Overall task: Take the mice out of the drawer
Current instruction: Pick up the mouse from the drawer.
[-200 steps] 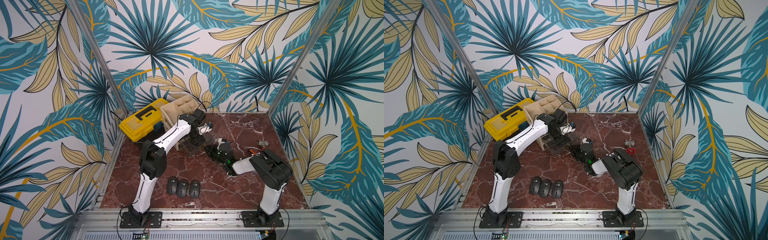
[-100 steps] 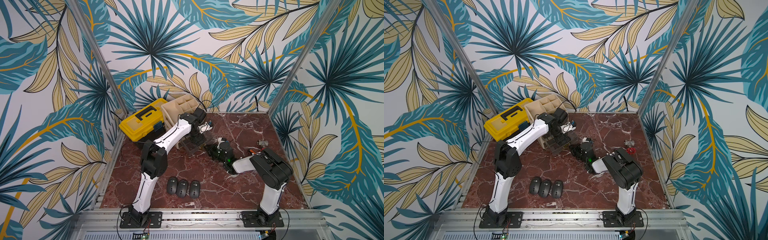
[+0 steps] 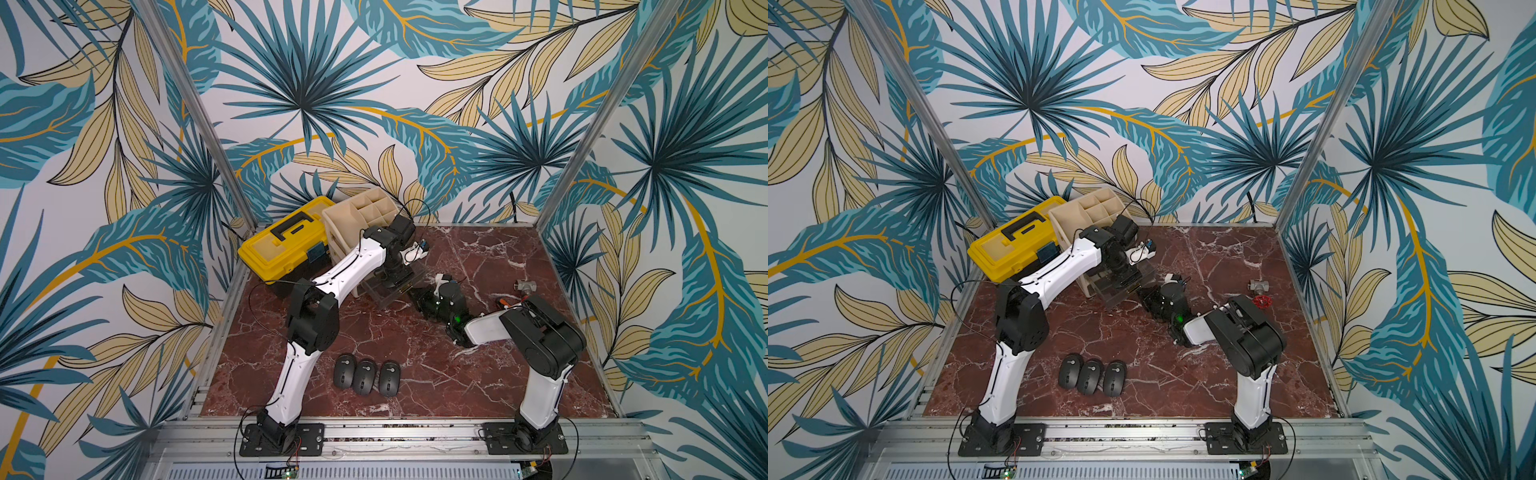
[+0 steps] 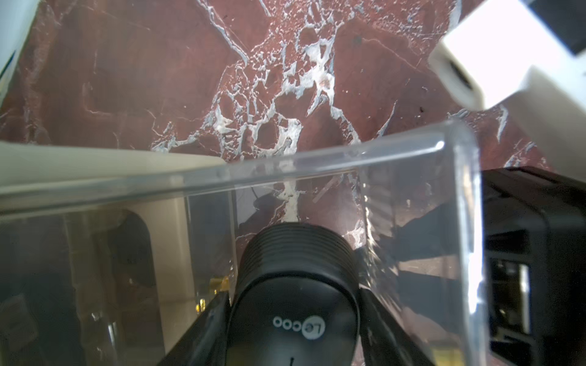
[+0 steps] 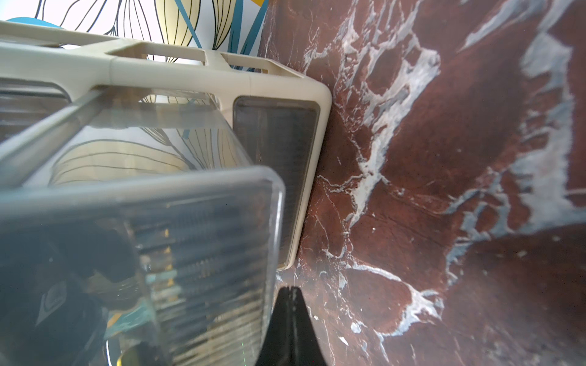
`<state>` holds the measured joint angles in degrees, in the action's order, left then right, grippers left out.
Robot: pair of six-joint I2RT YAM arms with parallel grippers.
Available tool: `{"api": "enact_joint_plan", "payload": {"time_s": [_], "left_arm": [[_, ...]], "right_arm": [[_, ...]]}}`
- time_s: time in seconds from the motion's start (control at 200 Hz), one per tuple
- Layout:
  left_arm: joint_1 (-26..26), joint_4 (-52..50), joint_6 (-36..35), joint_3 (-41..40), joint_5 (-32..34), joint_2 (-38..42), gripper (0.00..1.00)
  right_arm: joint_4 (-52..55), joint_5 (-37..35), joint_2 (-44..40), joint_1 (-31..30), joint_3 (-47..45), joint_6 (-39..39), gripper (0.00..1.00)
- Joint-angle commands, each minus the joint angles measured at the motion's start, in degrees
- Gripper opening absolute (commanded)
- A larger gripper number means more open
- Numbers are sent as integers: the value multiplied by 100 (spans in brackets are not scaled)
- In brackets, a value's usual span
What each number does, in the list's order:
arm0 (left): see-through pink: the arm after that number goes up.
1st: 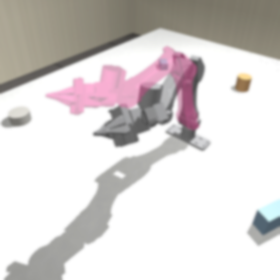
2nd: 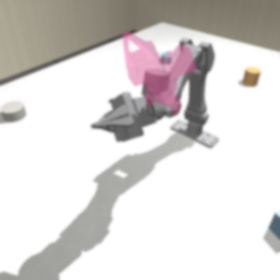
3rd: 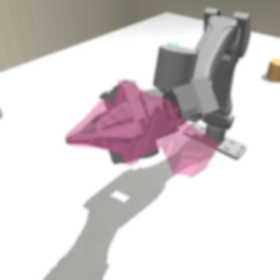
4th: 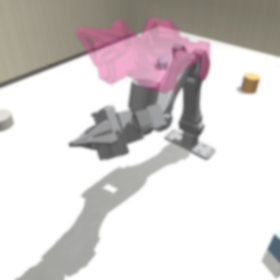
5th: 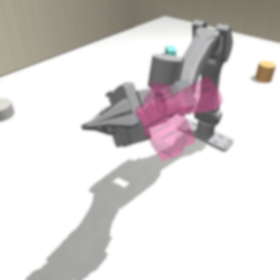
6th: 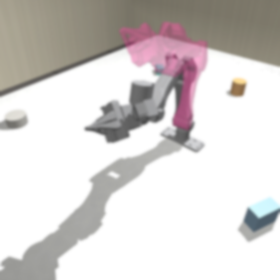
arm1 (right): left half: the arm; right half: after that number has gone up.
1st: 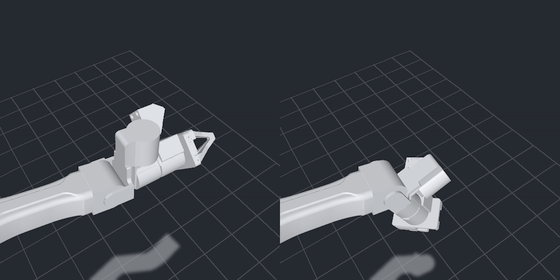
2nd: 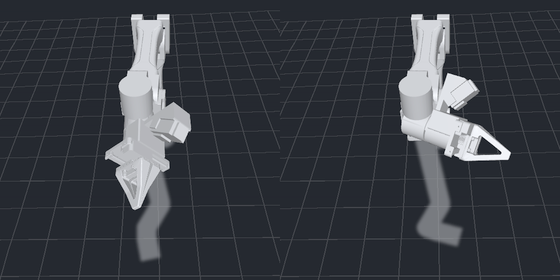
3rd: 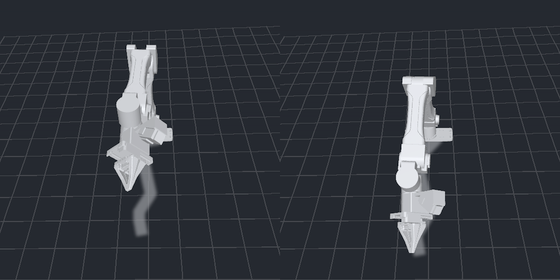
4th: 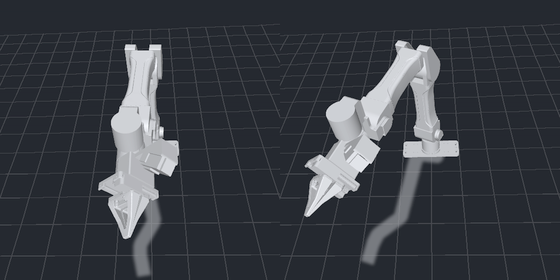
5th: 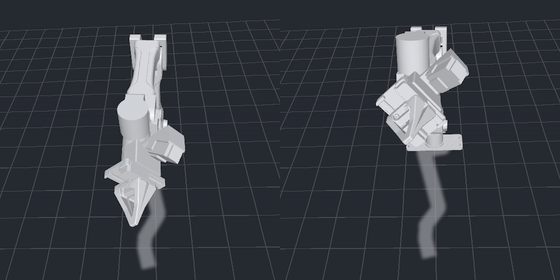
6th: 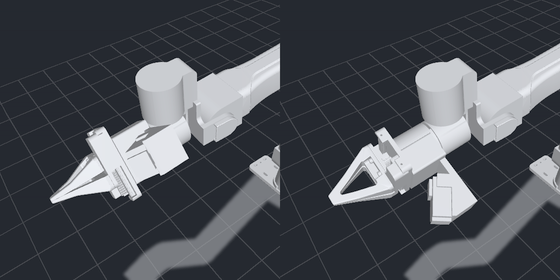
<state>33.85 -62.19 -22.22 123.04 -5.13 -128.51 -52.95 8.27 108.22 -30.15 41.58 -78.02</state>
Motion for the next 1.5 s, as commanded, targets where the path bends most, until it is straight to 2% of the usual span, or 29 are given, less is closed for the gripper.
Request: {"api": "enact_joint_plan", "payload": {"time_s": [0.0,0.07,0.19,0.27,0.401,0.481,0.581,0.706,1.112,1.497], "left_arm": [[7,-221,87,167,-144,-113,61],[-17,-249,69,159,-89,-120,71],[-79,-347,49,145,-161,-108,80],[-98,-402,17,100,-243,-97,84],[-93,-248,16,-113,-328,-77,84],[-88,-261,50,-67,-305,-157,80],[-92,-286,80,33,-288,-219,67],[-89,-282,112,87,-270,-219,59],[-48,-336,365,440,-525,195,54],[110,73,848,217,26,994,51]], "right_arm": [[-382,95,66,14,140,14,0],[-389,111,63,16,161,7,0],[-367,130,45,20,165,19,0],[-373,142,46,29,172,16,0],[-362,161,47,51,198,8,0],[-316,181,43,61,225,24,0],[-308,218,58,64,279,40,0],[-319,267,63,65,332,71,0],[-242,276,144,77,380,67,0],[-203,249,173,76,377,69,0]]}}
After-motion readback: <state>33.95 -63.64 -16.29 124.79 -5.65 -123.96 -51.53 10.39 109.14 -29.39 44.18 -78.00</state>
